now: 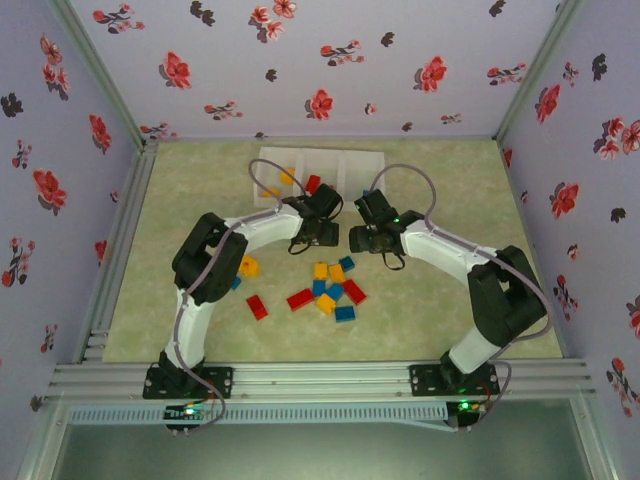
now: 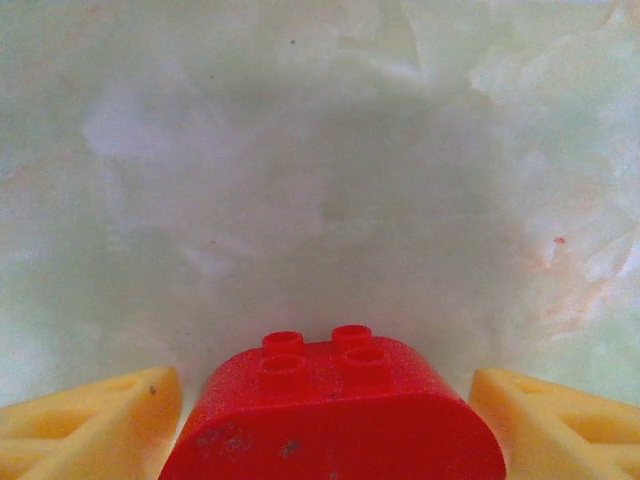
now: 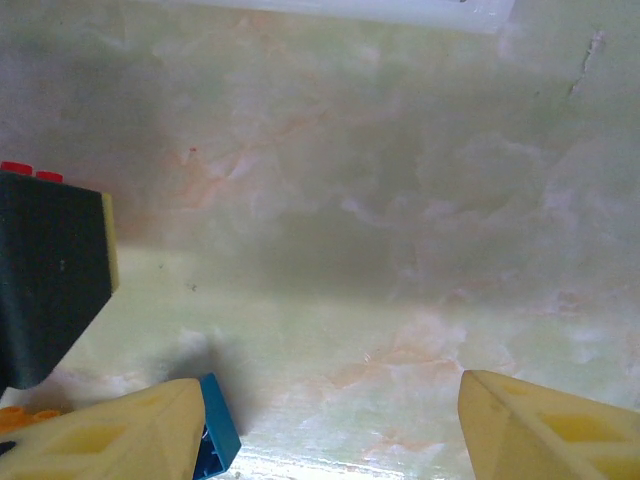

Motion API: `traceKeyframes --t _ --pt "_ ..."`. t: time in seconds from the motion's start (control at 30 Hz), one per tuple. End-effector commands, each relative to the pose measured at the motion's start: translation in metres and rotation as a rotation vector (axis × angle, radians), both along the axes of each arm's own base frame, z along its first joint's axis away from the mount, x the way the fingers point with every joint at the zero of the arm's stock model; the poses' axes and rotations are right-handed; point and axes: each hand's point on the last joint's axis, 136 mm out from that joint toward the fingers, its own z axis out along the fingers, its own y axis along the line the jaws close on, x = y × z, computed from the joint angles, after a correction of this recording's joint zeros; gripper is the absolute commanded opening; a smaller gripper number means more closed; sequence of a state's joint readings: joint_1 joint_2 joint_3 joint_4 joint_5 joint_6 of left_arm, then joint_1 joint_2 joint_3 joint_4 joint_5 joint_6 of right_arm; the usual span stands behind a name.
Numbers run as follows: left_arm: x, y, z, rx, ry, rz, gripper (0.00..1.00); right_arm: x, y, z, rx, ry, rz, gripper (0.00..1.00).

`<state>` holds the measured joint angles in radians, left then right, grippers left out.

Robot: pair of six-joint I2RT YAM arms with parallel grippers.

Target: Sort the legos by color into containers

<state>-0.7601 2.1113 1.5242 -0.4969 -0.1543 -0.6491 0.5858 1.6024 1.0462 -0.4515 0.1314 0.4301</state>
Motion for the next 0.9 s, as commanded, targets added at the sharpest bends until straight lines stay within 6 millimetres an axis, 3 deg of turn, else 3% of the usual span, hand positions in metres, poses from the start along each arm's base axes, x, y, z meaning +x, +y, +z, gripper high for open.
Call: traceKeyframes --t 0.0,0.3,0.67,0.87 --pt "0.005 0.003 -0.004 0.024 0.000 0.001 0.69 0.001 -0.009 0.004 -0.012 -0.019 -0.035 0.68" --pt "0.006 0.003 0.005 0.031 -0.007 -0.017 0.56 0.001 -0.010 0.003 -0.011 -0.019 -0.038 0.68" --pt "0.023 0.010 0.068 0.119 -0.093 -0.088 0.54 -0.001 -0.022 0.000 -0.033 -0.023 -0.073 0.68" --pt "0.051 0.015 0.088 0.116 -0.153 -0.064 0.52 -0.007 -0.029 0.003 -0.036 -0.028 -0.084 0.69"
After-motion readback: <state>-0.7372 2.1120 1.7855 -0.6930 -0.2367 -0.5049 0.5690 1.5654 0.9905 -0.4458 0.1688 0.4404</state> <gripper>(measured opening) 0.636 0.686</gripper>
